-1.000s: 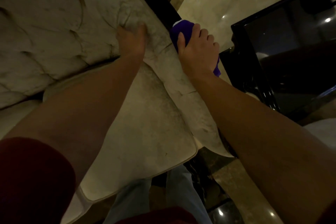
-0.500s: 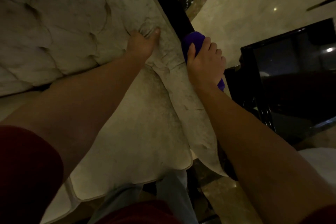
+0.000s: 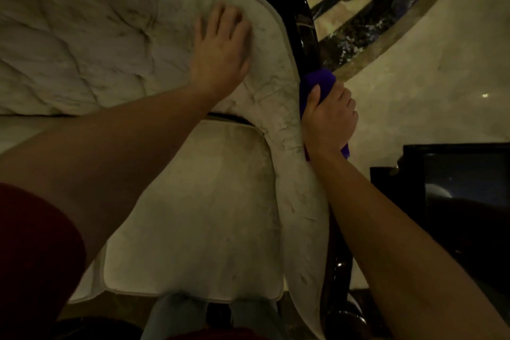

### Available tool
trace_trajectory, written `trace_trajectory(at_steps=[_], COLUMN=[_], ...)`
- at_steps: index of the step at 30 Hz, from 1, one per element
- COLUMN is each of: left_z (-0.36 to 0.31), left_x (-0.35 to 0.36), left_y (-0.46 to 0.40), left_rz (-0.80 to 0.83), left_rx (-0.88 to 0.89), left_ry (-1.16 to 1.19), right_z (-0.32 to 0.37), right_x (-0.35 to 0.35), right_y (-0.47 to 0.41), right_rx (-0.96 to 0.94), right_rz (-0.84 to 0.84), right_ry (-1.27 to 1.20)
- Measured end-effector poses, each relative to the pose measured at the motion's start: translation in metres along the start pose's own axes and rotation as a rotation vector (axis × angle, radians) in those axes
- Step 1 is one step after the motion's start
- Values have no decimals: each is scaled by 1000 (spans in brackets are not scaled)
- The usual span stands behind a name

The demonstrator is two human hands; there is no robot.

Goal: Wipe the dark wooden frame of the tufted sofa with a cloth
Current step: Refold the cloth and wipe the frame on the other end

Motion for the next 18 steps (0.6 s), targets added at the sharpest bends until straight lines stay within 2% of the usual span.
trace_trajectory(at_steps=[4,7,12,18], left_z=[23,33,33,38], left_x=[13,20,24,23], left_y=[8,7,9,6], left_rz=[-30,-79,-38,-43], left_rx=[-37,21,88,99], left_ry=[16,32,6,-51], right_z=[27,47,87,136], right_x=[2,-3,-19,-31], right_y=[-24,-36,-61,-92], right_rx=[-33,-69,-137,-267], right_rz=[-31,-88,-177,-264], right_ry=[-33,-117,-227,-212])
Point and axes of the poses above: each hand's wrist, its own y-axis away from the middle knuckle, its own x-axis out of the palm, z = x × y, the point moved 9 cm from there along -y, towards the middle knuckle, and after that the axes turned 6 degrees about x, right-handed, at the moved point
